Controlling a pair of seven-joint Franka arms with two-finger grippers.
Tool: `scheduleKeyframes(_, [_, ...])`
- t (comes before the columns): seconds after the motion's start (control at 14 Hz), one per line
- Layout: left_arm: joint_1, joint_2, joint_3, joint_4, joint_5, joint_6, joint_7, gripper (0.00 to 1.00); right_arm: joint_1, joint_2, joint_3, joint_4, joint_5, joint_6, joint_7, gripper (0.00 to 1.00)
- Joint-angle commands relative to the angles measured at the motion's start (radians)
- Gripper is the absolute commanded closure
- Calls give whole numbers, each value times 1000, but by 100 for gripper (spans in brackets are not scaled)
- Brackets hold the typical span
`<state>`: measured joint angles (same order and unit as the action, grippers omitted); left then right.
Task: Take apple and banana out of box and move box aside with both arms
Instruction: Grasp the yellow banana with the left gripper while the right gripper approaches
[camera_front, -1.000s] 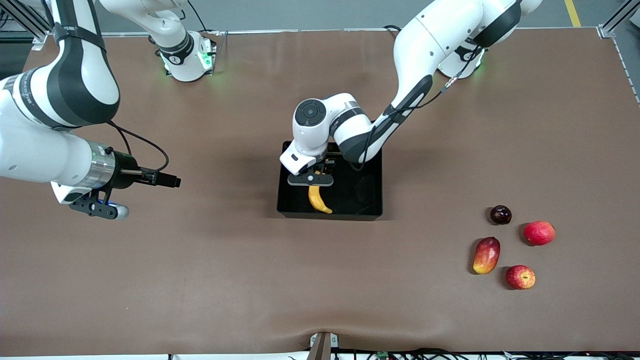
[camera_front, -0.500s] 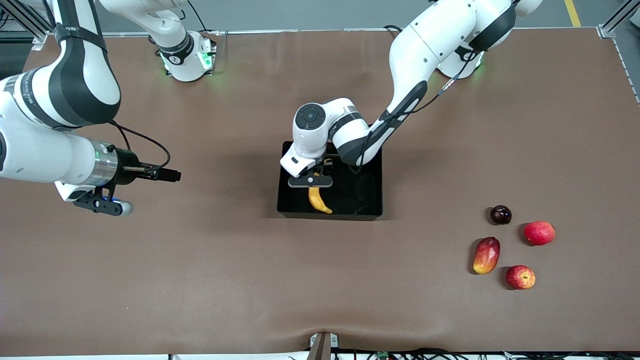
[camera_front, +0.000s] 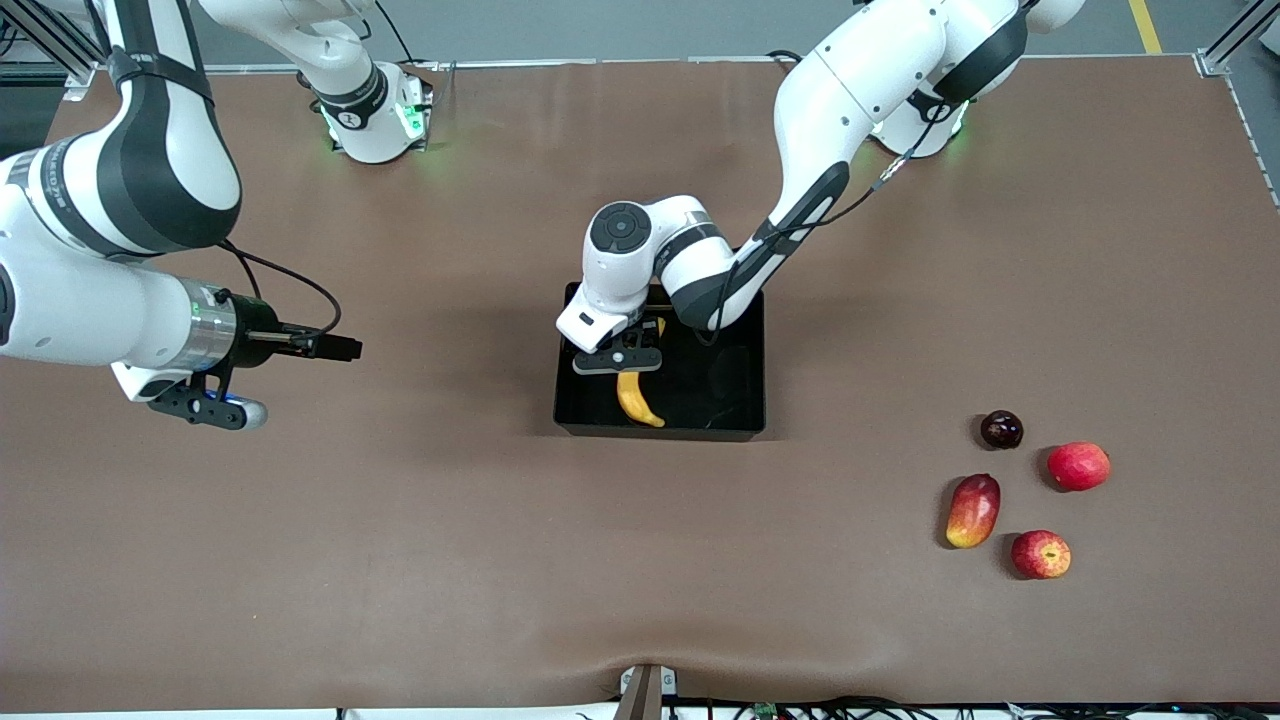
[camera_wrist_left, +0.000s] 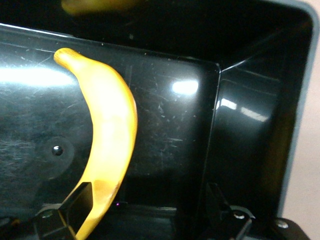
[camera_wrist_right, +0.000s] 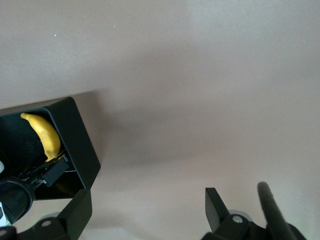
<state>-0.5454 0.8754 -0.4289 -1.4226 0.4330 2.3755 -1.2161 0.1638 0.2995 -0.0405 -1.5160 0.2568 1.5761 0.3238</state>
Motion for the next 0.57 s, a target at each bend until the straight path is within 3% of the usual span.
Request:
scheduleKeyframes(0.0, [-8,1,12,-1,3,33,-42,0,-9,-5,7,0,-8,-10,9,0])
scheduleKeyframes(0.5, [-5,-9,12,-1,7,27,-20,0,-9,-5,7,-1,-8,-11,9,0])
